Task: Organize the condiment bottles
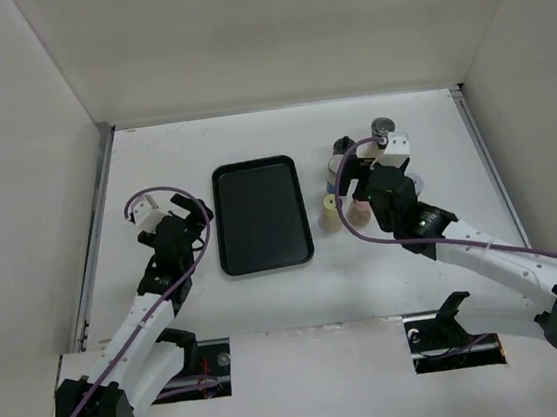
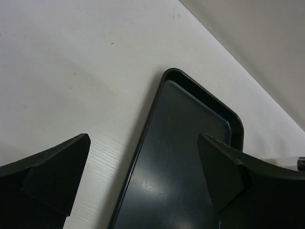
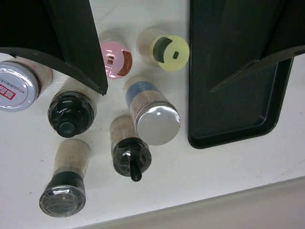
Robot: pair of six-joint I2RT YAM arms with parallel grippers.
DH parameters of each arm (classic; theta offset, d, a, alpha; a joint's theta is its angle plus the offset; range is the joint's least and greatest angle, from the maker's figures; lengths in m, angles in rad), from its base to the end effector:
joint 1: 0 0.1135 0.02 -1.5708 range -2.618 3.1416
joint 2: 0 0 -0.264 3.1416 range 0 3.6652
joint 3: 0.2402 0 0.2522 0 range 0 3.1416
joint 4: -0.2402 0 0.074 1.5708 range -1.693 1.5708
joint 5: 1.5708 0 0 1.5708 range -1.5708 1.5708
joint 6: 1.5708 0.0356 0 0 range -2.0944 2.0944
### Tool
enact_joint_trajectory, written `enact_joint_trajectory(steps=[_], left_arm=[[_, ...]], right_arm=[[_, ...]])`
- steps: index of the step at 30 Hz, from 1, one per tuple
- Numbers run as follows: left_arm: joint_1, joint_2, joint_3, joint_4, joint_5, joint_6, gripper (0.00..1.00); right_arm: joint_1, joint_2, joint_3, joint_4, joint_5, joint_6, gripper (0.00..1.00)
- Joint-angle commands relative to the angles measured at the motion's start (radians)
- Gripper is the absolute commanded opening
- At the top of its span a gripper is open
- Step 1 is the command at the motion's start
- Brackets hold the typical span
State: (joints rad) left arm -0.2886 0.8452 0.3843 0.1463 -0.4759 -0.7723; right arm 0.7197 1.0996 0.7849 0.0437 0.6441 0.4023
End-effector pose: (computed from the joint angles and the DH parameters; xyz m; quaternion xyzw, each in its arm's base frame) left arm 0.1881 -0.0388 0.2231 -0.3228 0.7303 -0.1244 0.5891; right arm 0.2024 0.1490 0.3025 0.0698 0.7760 0.0920 0.6201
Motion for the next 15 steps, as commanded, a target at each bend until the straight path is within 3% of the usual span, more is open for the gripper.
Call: enact_joint_trajectory(steps=[1, 4, 7, 10, 13, 15], left_arm=[[-0.008, -0.029, -0.022, 0.070, 0.028, -0.027, 1.00], [-0.011, -0.084, -0.064, 0.126, 0.029, -0.035, 1.00], [-0.022, -0.124, -0.117, 0.211, 0.037, -0.021, 1.00], [-0.022, -0.136, -0.137, 0.234, 0.051, -0.016, 1.00], [-0.020, -0.124, -0.150, 0.257, 0.043, -0.016, 1.00], [-0.024, -0.103, -0.157, 0.286, 0.051, -0.018, 1.00]], right_arm=[[-0.025, -0.004, 0.048, -0.007, -0.017, 0.000, 0.90], [-0.061, -0.003, 0.056, -0.007, -0.026, -0.013, 0.75], [-0.107, 0.014, 0.077, -0.007, -0.047, -0.017, 0.45], [-0.160, 0.052, 0.117, -0.025, -0.064, -0.025, 0.22], [-0.246, 0.109, 0.166, -0.036, -0.061, -0.026, 0.20], [-0.308, 0.169, 0.207, -0.030, -0.064, -0.040, 0.25]])
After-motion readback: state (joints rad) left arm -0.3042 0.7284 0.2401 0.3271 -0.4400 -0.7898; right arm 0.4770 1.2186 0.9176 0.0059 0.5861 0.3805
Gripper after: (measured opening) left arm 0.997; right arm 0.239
